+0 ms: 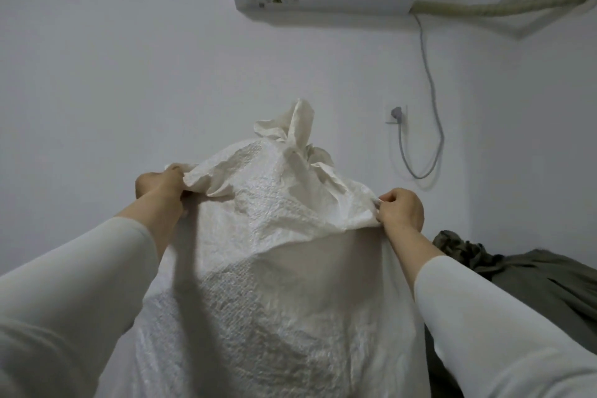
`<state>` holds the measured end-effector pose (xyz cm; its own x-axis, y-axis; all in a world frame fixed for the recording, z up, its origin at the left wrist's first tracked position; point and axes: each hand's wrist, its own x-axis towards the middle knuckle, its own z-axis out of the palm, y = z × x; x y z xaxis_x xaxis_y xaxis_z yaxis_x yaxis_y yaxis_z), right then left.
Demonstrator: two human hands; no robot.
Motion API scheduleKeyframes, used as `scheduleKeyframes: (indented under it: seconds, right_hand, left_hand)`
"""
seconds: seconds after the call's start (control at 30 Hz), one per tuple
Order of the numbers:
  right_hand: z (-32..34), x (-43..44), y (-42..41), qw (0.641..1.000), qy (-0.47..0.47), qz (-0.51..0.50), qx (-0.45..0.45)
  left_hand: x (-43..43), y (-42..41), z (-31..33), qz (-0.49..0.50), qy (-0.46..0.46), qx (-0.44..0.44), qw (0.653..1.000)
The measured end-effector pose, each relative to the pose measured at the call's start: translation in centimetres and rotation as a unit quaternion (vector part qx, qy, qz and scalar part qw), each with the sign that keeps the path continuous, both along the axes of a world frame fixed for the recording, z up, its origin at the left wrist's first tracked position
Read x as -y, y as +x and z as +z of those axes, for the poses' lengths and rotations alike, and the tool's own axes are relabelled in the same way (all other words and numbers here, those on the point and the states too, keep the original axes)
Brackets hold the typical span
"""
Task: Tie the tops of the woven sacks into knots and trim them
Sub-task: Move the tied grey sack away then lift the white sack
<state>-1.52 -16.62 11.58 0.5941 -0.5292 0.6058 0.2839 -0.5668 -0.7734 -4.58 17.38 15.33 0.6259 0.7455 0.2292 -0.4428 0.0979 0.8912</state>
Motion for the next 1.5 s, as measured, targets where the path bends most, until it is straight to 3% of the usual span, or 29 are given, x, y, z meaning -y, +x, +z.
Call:
scheduleKeyframes:
  seconds: [0.4,0.63,0.73,0.8,0.9,1.0,1.1,1.27,1.5]
  right_hand:
    - [-8.1,1.6,9.1,0.996,-0.012,-0.026,-0.083]
    - [-11.0,0.0,10.4,0.994,-0.019,-0.008,-0.110]
    - [-12.6,-0.8,9.9,0.993,0.026,0.075,-0.092]
    - [-14.4,-1.4,8.8,0.988,0.088,0.101,-0.072]
    - [-18.2,-1.4,7.3,0.979,0.111,-0.028,-0.168]
    - [-20.9,-1.8,6.4,0.957,0.149,-0.036,-0.247]
    - [-20.5,-2.8,6.9,0.957,0.166,-0.002,-0.237]
    - [-20.5,-6.2,8.7,0.971,0.117,0.027,-0.209]
    - [-22.6,-6.4,11.7,0.977,0.109,-0.017,-0.181]
  left_hand:
    - [1.4,12.7,-10.0,-0.072,-0.037,-0.060,0.995]
    - [0.6,14.1,-13.0,-0.108,-0.016,-0.061,0.992]
    - [-0.3,13.2,-13.5,-0.164,0.010,-0.064,0.984]
    - [-1.4,12.1,-14.8,-0.187,0.061,-0.111,0.974]
    - [-2.9,10.5,-17.4,-0.226,0.122,-0.177,0.950]
    - [-3.9,10.1,-19.7,-0.279,0.136,-0.222,0.924]
    - [-4.1,10.2,-20.8,-0.325,0.155,-0.236,0.903]
    - [-5.0,10.2,-22.4,-0.302,0.177,-0.265,0.899]
    - [-4.2,11.5,-24.2,-0.315,0.076,-0.241,0.915]
